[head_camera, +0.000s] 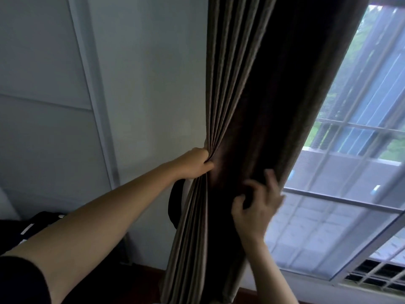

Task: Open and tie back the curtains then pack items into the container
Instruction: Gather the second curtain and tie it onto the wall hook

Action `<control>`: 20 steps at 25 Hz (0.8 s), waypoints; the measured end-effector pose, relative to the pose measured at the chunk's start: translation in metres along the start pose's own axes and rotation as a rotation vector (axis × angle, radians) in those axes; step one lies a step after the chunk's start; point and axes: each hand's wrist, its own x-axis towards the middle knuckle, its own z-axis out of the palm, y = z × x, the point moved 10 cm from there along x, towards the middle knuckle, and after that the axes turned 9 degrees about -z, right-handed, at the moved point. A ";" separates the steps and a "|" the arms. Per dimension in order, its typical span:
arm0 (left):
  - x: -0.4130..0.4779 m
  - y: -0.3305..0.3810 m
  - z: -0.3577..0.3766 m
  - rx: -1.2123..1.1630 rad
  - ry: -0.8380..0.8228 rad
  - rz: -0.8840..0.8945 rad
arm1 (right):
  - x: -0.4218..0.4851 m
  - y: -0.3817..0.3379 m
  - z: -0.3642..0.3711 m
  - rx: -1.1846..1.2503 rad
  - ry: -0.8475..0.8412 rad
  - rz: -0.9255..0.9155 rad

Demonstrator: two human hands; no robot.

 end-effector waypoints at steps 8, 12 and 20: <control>-0.011 0.010 0.005 0.089 -0.015 0.050 | 0.056 0.070 0.032 0.084 -0.438 0.292; -0.004 0.011 0.003 0.107 -0.005 0.023 | 0.004 0.029 0.107 0.172 -0.751 0.106; 0.002 0.004 0.001 0.070 0.012 -0.033 | -0.021 -0.026 0.123 0.287 -0.719 -0.097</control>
